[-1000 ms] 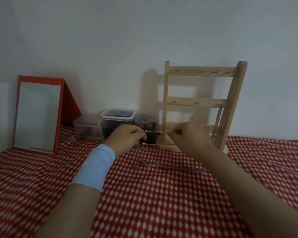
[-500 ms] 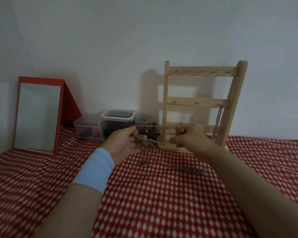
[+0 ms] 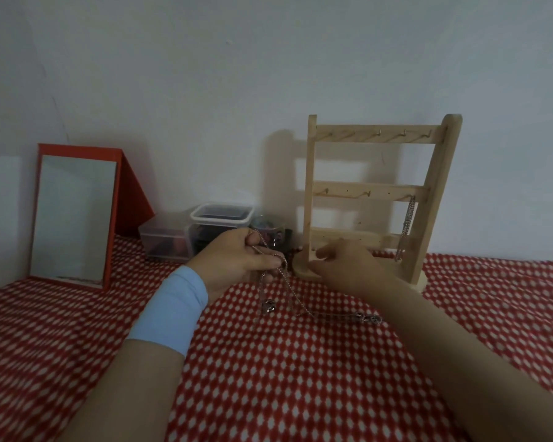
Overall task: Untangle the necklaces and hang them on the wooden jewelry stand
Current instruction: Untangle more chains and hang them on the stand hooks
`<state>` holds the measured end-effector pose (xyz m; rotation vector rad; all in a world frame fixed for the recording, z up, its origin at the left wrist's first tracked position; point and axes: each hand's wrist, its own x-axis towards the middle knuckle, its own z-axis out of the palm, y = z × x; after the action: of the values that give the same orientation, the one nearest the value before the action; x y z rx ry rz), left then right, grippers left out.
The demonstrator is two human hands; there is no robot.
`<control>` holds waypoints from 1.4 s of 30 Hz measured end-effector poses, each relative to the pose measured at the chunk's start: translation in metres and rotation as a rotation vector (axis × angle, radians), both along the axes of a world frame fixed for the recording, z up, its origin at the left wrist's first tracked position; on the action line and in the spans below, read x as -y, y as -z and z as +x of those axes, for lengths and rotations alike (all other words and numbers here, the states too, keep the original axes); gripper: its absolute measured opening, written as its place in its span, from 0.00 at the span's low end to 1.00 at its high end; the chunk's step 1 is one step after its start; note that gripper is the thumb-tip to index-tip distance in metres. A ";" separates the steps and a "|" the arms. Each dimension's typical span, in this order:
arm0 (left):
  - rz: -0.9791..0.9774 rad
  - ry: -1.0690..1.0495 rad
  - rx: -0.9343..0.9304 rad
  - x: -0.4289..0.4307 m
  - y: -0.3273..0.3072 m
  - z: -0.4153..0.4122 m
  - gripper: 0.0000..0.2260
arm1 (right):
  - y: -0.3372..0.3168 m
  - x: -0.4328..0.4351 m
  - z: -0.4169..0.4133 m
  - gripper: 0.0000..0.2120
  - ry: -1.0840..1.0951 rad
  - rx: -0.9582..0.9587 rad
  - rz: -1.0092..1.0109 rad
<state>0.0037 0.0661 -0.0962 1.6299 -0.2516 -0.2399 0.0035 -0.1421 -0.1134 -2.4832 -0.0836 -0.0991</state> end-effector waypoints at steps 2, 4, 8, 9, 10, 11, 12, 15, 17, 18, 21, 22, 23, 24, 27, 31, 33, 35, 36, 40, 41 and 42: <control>0.076 -0.014 0.041 0.002 -0.002 0.002 0.18 | -0.004 -0.009 -0.006 0.15 0.009 0.121 0.046; 0.103 -0.022 0.051 0.002 -0.003 0.004 0.17 | -0.011 -0.016 -0.014 0.13 -0.113 0.108 0.313; 0.104 -0.024 0.066 0.001 -0.008 0.002 0.15 | -0.016 -0.021 -0.024 0.09 -0.243 0.015 0.408; 0.081 -0.018 0.051 0.000 -0.007 0.002 0.14 | -0.014 -0.020 -0.023 0.07 -0.230 0.017 0.427; 0.074 -0.012 0.042 0.000 -0.007 0.002 0.12 | -0.012 -0.019 -0.022 0.06 -0.226 0.006 0.471; 0.088 -0.010 0.047 0.000 -0.007 0.003 0.11 | -0.011 -0.018 -0.021 0.05 -0.235 -0.014 0.524; 0.105 -0.010 0.058 0.000 -0.006 0.003 0.10 | -0.010 -0.017 -0.021 0.04 -0.245 -0.036 0.572; 0.091 -0.036 0.067 -0.001 -0.001 0.007 0.11 | -0.009 -0.015 -0.020 0.03 -0.268 -0.095 0.671; 0.110 -0.009 0.045 0.002 0.002 0.007 0.08 | -0.007 -0.016 -0.018 0.05 -0.281 -0.128 0.690; 0.111 0.005 0.019 0.004 0.003 0.006 0.05 | -0.006 -0.017 -0.017 0.05 -0.278 -0.117 0.659; 0.007 0.040 -0.057 0.008 0.007 0.004 0.08 | -0.004 -0.019 -0.018 0.04 -0.252 -0.072 0.576; -0.027 0.052 -0.063 0.009 0.007 0.002 0.11 | -0.005 -0.019 -0.018 0.05 -0.248 -0.087 0.593; -0.051 0.052 -0.065 0.010 0.008 0.001 0.13 | -0.006 -0.018 -0.017 0.07 -0.247 -0.109 0.612; -0.070 0.050 -0.071 0.010 0.008 0.000 0.16 | -0.007 -0.017 -0.017 0.08 -0.245 -0.129 0.622; -0.109 0.058 -0.090 0.008 0.006 -0.001 0.18 | -0.009 -0.014 -0.016 0.10 -0.225 -0.159 0.625; -0.003 0.097 -0.064 0.001 0.005 -0.002 0.17 | -0.008 -0.014 -0.014 0.12 -0.194 -0.144 0.666; 0.132 0.115 -0.049 -0.002 0.004 -0.002 0.17 | -0.007 -0.013 -0.014 0.11 -0.196 -0.131 0.673; 0.286 0.109 -0.018 -0.004 0.003 -0.001 0.15 | -0.006 -0.013 -0.013 0.11 -0.187 -0.116 0.656; 0.329 0.093 -0.003 -0.004 0.003 0.000 0.13 | -0.005 -0.012 -0.013 0.11 -0.183 -0.114 0.647; 0.444 0.015 0.018 -0.004 0.007 0.005 0.15 | -0.006 -0.011 -0.015 0.09 -0.205 -0.115 0.609; 0.459 0.002 0.012 -0.004 0.009 0.005 0.16 | -0.006 -0.012 -0.016 0.09 -0.211 -0.111 0.600; 0.438 0.001 -0.004 -0.004 0.010 0.006 0.16 | -0.006 -0.013 -0.016 0.08 -0.215 -0.107 0.597</control>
<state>0.0096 0.0703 -0.1064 2.0625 -0.2058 -0.3149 -0.0128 -0.1296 -0.1076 -1.8667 -0.2375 0.0898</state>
